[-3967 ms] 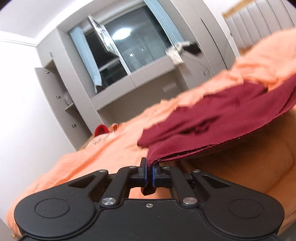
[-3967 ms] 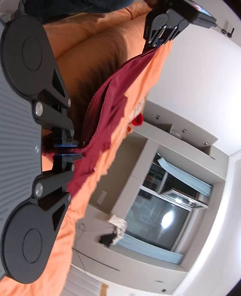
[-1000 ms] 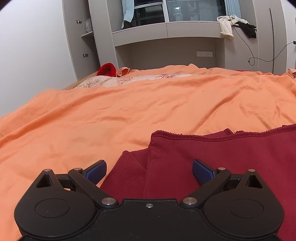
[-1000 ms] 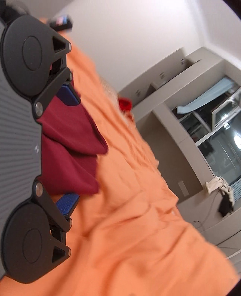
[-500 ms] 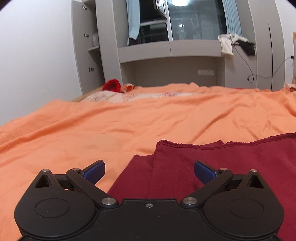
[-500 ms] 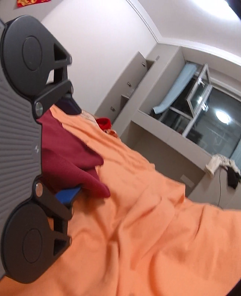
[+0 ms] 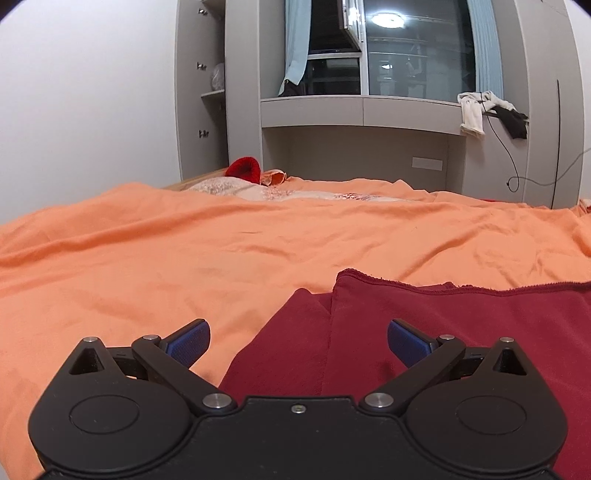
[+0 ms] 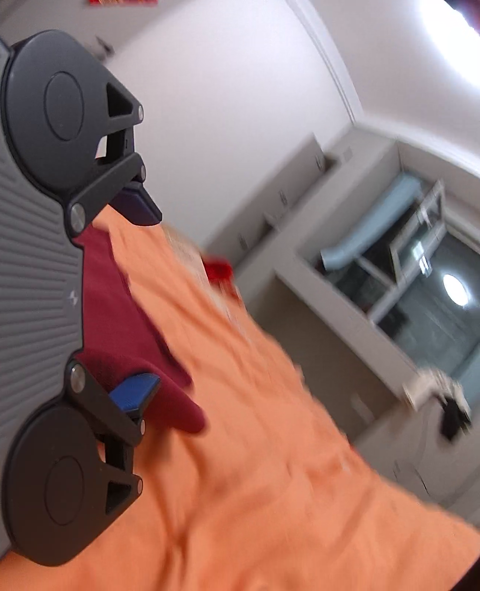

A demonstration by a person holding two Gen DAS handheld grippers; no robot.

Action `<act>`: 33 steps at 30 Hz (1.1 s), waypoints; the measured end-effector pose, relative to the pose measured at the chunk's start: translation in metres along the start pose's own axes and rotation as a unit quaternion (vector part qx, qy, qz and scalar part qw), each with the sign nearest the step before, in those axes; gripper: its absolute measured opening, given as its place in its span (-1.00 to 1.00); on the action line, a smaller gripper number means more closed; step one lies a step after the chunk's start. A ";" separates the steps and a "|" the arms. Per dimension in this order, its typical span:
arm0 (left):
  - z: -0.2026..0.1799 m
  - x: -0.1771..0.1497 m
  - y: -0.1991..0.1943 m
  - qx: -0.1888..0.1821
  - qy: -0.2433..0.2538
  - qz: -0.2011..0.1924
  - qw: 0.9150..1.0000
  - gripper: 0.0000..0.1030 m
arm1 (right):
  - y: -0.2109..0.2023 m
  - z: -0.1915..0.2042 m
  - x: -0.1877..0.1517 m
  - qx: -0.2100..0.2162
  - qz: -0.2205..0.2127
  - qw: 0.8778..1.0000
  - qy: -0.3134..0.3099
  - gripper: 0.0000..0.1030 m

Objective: Fold small clothes

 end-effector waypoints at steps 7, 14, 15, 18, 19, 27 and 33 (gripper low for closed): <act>0.002 -0.001 0.002 0.003 -0.004 0.009 1.000 0.99 | 0.003 -0.041 -0.012 -0.100 0.016 0.995 -0.006 0.51; 0.002 0.000 0.004 0.009 -0.005 0.012 1.000 0.99 | -0.005 -0.057 -0.037 -0.118 0.063 0.990 0.054 0.06; 0.002 0.000 0.004 0.010 -0.008 0.014 1.000 0.99 | -0.009 -0.053 -0.036 -0.110 0.064 0.990 0.058 0.07; 0.003 0.002 0.005 0.011 -0.015 0.018 1.000 0.99 | -0.020 -0.045 -0.036 -0.094 0.060 0.992 0.056 -0.12; 0.004 0.001 0.005 0.013 -0.015 0.019 1.000 0.99 | -0.023 -0.044 -0.037 -0.094 0.058 0.992 0.056 -0.37; 0.006 0.001 0.003 0.021 -0.023 0.019 0.999 0.99 | -0.028 -0.039 -0.045 -0.139 0.041 0.989 0.039 -0.69; 0.031 0.005 -0.004 0.033 -0.071 0.012 0.997 0.99 | -0.032 -0.034 -0.043 -0.171 0.028 0.985 0.005 -0.18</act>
Point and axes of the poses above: each gripper's, at about its wrist camera, not at the fingertips, and y roughly the way its jaws point, z to its left, x to its top, the point moved 1 cm from there along y, roughly the way its jaws point, and after that the axes turned 7 degrees about y, right-handed, at the moved point
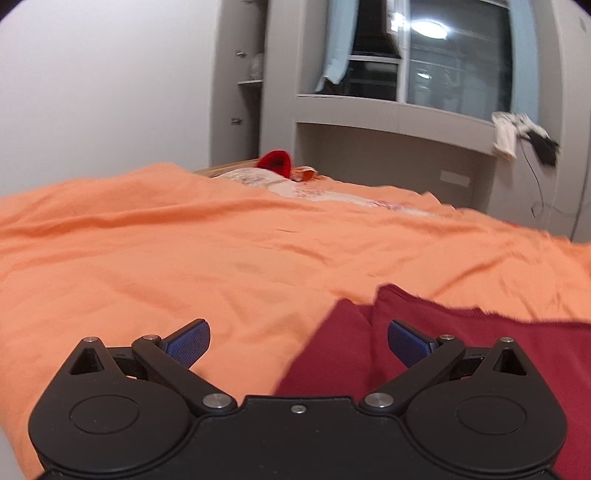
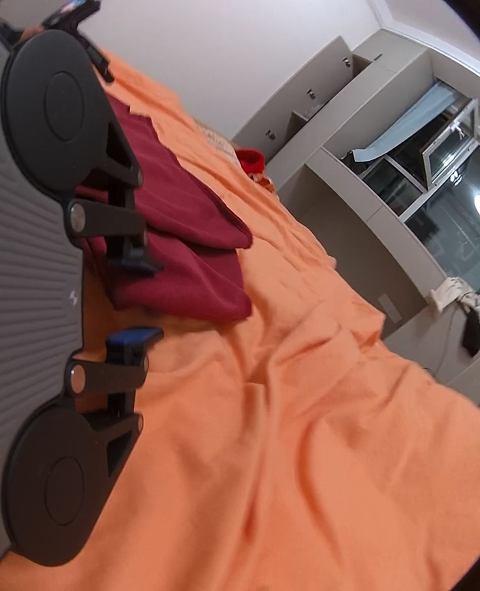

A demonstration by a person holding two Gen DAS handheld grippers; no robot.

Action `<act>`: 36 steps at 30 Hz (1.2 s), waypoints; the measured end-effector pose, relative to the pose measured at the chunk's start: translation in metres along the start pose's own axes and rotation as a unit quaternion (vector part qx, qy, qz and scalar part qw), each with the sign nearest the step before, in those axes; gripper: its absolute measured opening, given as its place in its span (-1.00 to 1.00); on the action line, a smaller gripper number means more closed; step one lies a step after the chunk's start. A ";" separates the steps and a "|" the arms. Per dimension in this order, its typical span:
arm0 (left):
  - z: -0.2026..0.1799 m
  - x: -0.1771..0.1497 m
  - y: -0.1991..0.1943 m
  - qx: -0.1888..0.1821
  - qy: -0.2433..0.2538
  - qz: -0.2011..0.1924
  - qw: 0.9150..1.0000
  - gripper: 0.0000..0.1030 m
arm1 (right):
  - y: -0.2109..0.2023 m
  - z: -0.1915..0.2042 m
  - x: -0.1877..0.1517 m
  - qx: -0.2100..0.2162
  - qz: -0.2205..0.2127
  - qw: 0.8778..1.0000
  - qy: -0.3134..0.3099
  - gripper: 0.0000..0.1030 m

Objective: Fold small clothes

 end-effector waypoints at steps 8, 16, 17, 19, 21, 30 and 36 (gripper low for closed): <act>0.041 -0.006 0.018 0.027 -0.065 0.055 0.996 0.98 | -0.006 0.027 0.003 -0.022 -0.070 0.995 -0.061 0.38; 0.043 -0.012 0.017 -0.006 -0.043 0.053 0.998 0.99 | 0.032 0.083 -0.003 0.025 -0.051 0.987 -0.152 0.60; 0.040 -0.012 0.017 -0.005 -0.038 0.054 0.998 0.99 | 0.041 0.090 -0.003 0.020 -0.049 0.984 -0.170 0.60; 0.038 -0.013 0.016 -0.006 -0.029 0.053 0.998 0.99 | 0.057 0.101 -0.003 0.008 -0.049 0.978 -0.203 0.60; 0.036 -0.015 0.016 -0.004 -0.018 0.053 0.998 0.99 | 0.074 0.108 -0.002 -0.008 -0.051 0.972 -0.228 0.54; 0.030 -0.017 0.017 0.004 -0.003 0.055 0.998 0.99 | 0.093 0.085 0.001 -0.029 -0.016 0.983 -0.179 -0.89; 0.031 -0.016 0.017 0.003 -0.005 0.057 0.998 0.99 | 0.065 0.080 -0.006 -0.033 -0.039 0.981 -0.186 -0.90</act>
Point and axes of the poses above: each gripper's, at about its wrist camera, not at the fingertips, and y roughly the way its jaws point, z to its left, x to its top, the point moved 1 cm from there along y, roughly the way its jaws point, and after that the axes turned 7 degrees about y, right-handed, at the moved point
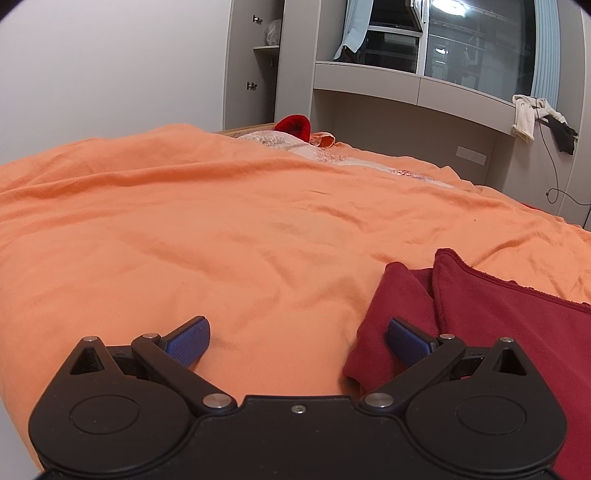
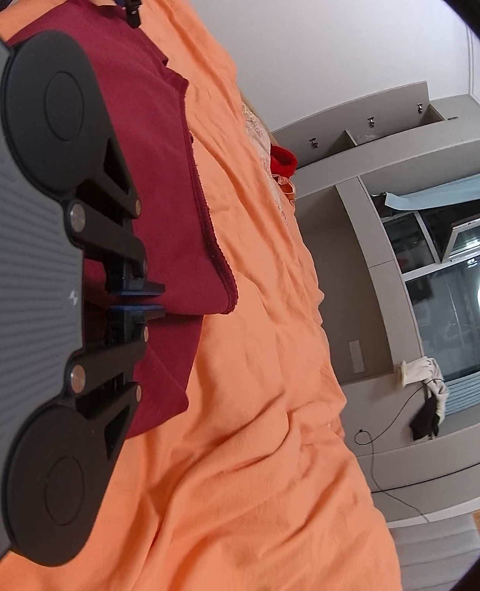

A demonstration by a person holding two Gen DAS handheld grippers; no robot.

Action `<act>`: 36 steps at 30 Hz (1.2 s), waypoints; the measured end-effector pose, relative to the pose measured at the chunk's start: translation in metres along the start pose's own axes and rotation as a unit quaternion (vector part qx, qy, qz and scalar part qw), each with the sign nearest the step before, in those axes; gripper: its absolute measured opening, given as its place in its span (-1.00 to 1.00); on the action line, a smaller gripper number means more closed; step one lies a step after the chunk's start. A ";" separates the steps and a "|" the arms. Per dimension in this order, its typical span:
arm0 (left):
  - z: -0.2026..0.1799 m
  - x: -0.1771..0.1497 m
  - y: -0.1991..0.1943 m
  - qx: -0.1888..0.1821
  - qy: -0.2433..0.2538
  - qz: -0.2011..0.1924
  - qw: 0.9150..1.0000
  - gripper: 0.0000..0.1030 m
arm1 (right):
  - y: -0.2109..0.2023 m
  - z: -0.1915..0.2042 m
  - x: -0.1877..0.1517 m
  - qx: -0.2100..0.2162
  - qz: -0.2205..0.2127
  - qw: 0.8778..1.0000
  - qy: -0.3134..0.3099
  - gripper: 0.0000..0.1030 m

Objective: Fold small clothes

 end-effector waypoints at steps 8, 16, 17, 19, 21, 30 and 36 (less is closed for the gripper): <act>0.002 -0.001 -0.001 -0.002 -0.003 -0.004 1.000 0.99 | 0.000 -0.001 -0.001 0.008 0.006 1.000 0.007 -0.59; 0.014 -0.004 -0.025 -0.025 -0.047 -0.045 0.998 0.99 | -0.024 0.008 0.000 0.019 -0.040 0.999 0.000 0.88; 0.015 -0.006 -0.032 -0.029 -0.053 -0.054 0.997 0.99 | -0.029 0.011 0.000 0.017 -0.052 0.999 -0.004 0.98; 0.015 -0.011 -0.046 -0.034 -0.058 -0.074 0.995 0.99 | -0.038 0.016 -0.002 0.014 -0.075 0.997 -0.018 1.00; 0.011 -0.017 -0.058 -0.041 -0.055 -0.088 0.994 0.99 | -0.043 0.026 -0.005 0.001 -0.091 0.995 -0.051 1.00; -0.007 -0.052 -0.116 -0.128 -0.088 -0.075 0.985 0.99 | -0.068 0.064 -0.028 0.037 -0.114 0.989 -0.082 1.00; -0.039 -0.070 -0.114 -0.223 -0.083 -0.014 0.971 0.99 | -0.072 0.095 -0.051 0.065 -0.105 0.987 -0.105 1.00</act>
Point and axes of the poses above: each gripper's, at about its wrist camera, not at the fingertips, and y roughly the way its jaws point, z to its left, x to its top, the point moved 1 cm from there along y, roughly the way its jaws point, and after that the axes turned 7 degrees about y, right-handed, at the moved point
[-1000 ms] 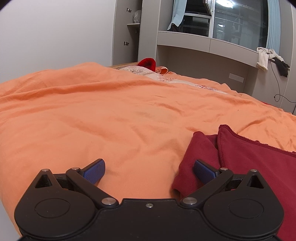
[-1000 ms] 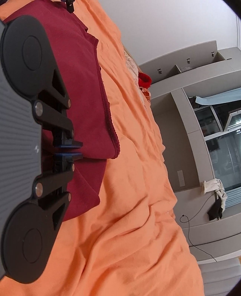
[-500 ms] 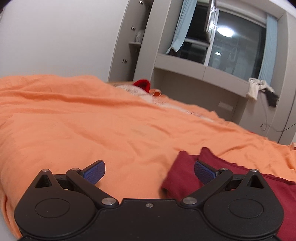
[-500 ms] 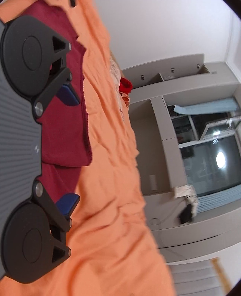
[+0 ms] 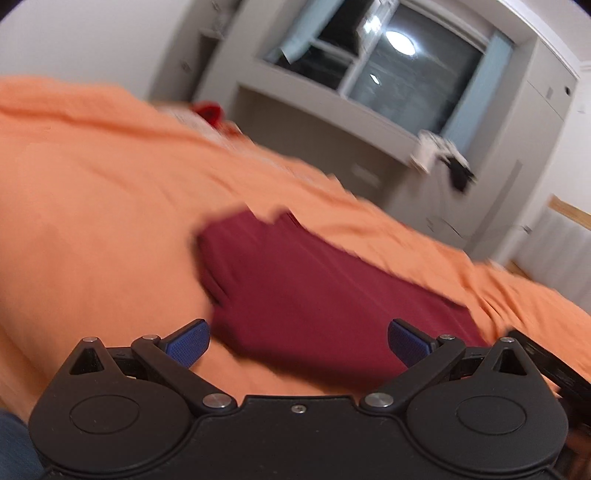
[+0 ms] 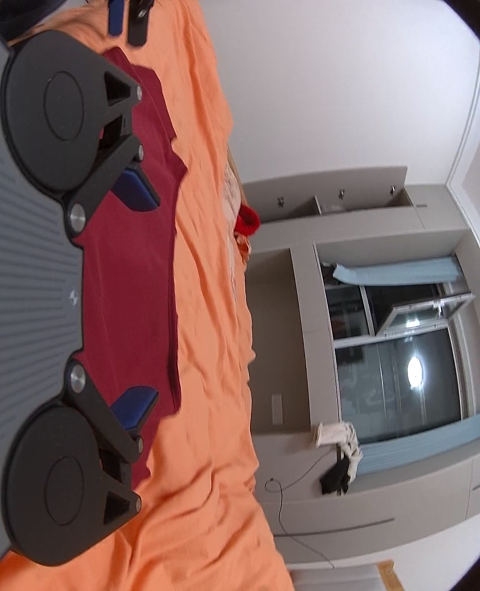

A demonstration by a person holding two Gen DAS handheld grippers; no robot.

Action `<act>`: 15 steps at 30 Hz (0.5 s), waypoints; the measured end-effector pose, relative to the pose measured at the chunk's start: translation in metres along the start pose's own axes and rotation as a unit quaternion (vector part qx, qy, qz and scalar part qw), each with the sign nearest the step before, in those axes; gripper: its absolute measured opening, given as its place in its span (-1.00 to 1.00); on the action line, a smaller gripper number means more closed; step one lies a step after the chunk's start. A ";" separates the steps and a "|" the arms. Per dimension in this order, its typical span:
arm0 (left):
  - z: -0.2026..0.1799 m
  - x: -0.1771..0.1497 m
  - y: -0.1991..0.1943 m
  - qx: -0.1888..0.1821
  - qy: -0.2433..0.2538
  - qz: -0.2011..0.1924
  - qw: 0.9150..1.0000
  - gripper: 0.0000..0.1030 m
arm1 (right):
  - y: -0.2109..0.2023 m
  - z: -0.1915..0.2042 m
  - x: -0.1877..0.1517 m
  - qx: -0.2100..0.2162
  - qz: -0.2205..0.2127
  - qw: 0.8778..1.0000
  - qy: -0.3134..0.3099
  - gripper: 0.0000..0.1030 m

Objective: Fold small clothes

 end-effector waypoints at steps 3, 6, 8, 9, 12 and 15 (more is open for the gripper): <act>-0.004 -0.008 0.016 -0.021 -0.020 0.030 0.999 0.99 | 0.005 0.010 -0.008 0.003 0.016 1.000 -0.014 1.00; -0.003 -0.010 0.030 -0.021 -0.040 0.039 0.998 0.99 | 0.009 0.013 -0.017 -0.008 0.029 0.999 -0.027 1.00; -0.002 -0.007 0.041 -0.022 -0.050 0.045 0.998 0.99 | 0.012 0.009 -0.022 -0.016 0.039 0.999 -0.024 1.00; -0.002 -0.006 0.049 -0.024 -0.052 0.050 0.997 0.99 | 0.013 0.007 -0.025 -0.018 0.046 0.999 -0.021 1.00; -0.006 -0.003 0.069 -0.011 -0.036 0.063 0.997 0.99 | 0.013 0.000 -0.032 -0.016 0.055 0.998 -0.010 1.00; -0.008 0.000 0.074 0.017 -0.033 0.033 0.999 0.98 | 0.012 0.000 -0.036 -0.018 0.057 0.998 -0.004 1.00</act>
Point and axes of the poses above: each gripper's, at about its wrist camera, not at the fingertips, and y roughly the way its jaws point, z to its left, x to its top, the point moved 1 cm from there along y, roughly the way its jaws point, and after that the axes turned 7 degrees about y, right-handed, at the moved point
